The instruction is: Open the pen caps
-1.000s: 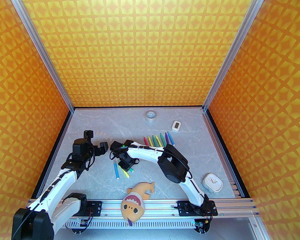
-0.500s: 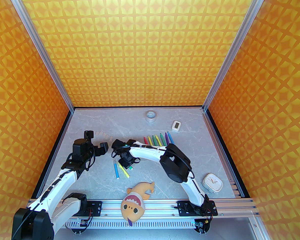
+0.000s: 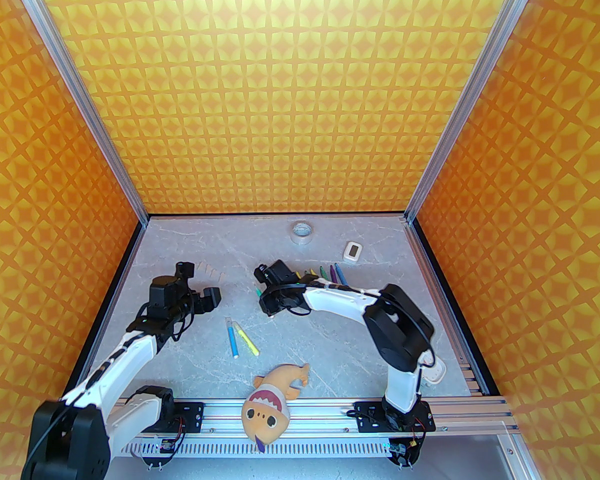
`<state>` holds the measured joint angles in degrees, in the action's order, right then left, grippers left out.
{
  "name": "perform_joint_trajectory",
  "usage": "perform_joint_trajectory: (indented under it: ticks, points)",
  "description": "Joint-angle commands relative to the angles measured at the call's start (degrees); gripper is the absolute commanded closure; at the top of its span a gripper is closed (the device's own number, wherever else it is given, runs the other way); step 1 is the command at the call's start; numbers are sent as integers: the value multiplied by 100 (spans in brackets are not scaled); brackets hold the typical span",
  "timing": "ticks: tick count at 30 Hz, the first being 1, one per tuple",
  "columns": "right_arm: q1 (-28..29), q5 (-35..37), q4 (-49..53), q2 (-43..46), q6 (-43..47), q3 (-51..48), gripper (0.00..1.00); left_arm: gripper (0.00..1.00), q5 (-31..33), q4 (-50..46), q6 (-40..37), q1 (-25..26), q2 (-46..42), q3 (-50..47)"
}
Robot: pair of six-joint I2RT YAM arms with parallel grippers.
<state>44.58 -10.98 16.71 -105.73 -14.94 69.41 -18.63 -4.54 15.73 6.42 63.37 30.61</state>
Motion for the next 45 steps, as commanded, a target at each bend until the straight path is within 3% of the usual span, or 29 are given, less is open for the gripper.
perform_joint_trajectory:
  ticks: [1,8,14,25,37,45]
  points:
    - [-19,-352,-788,241,-185,-202,100,14,-912,507,283,17,307,200]
    - [-19,-623,-1127,426,-142,-355,100,16,-1874,1158,677,201,742,346]
    - [-21,-884,-1202,482,-99,-358,100,19,-2290,1768,1069,274,1140,408]
    - [-19,-1259,-1206,476,-35,-331,100,30,-2547,2068,1279,441,1721,795]
    - [-19,-1285,-1196,567,50,-375,100,54,-2729,2255,1409,586,2125,1008]
    - [-19,-1289,-1164,536,78,-365,100,64,-2741,2369,1500,607,2207,1035]
